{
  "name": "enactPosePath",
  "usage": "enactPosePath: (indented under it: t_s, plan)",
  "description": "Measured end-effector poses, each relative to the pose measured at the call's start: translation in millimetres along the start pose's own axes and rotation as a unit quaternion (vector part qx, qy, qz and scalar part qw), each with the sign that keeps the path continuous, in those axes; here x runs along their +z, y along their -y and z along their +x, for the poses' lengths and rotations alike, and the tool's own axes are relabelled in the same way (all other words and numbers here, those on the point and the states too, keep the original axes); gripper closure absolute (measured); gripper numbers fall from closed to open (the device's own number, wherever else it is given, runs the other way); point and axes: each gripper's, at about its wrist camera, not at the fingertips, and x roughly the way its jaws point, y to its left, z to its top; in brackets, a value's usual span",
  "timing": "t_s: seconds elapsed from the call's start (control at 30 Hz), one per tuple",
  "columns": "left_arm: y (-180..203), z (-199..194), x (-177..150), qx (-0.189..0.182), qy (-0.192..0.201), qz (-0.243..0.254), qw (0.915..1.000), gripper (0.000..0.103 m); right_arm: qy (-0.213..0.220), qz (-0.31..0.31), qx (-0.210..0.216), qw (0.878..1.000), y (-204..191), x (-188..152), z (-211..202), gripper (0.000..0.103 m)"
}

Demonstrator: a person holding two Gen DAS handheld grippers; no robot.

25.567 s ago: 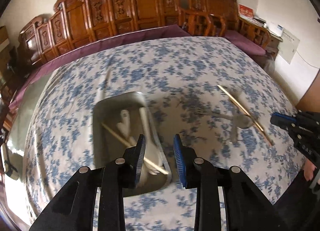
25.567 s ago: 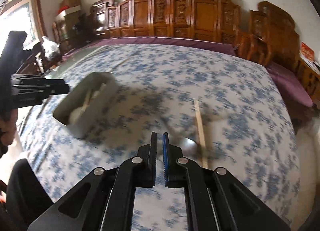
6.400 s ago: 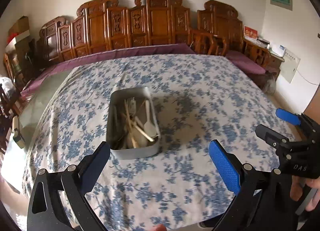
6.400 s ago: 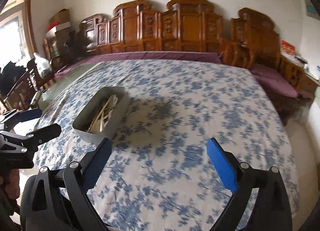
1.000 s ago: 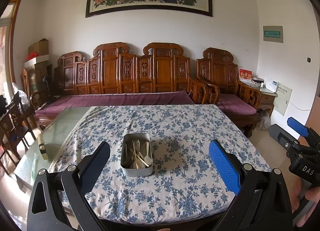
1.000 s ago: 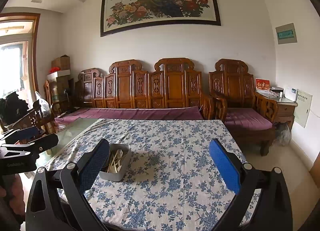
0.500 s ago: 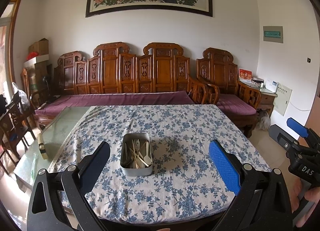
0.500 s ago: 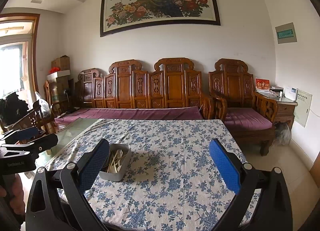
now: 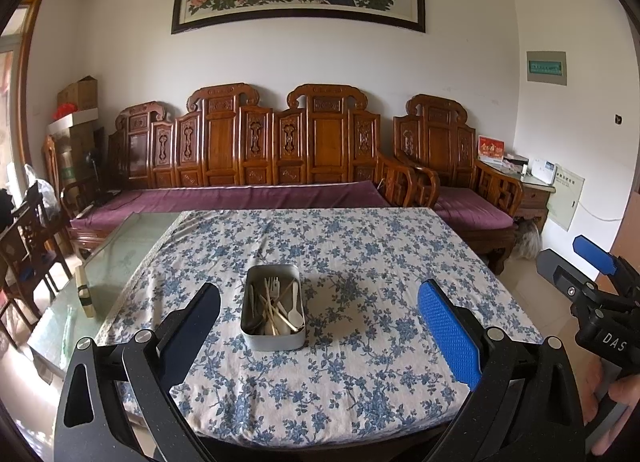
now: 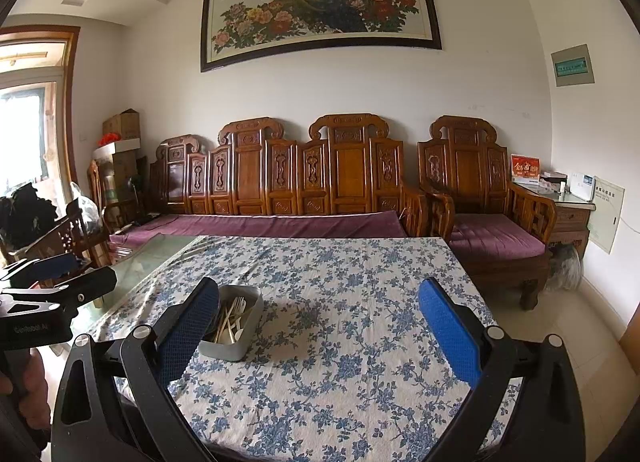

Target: Organize utensils

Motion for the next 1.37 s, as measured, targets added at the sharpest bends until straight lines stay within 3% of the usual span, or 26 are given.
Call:
enactPosePath:
  t_s: [1.37]
  plan:
    - [2.4,-1.2,-4.1,-0.001,0.006,0.007,1.0000,0.008,-0.001,-0.001,0.001,1.000,-0.6,-1.3,1.3,0.003]
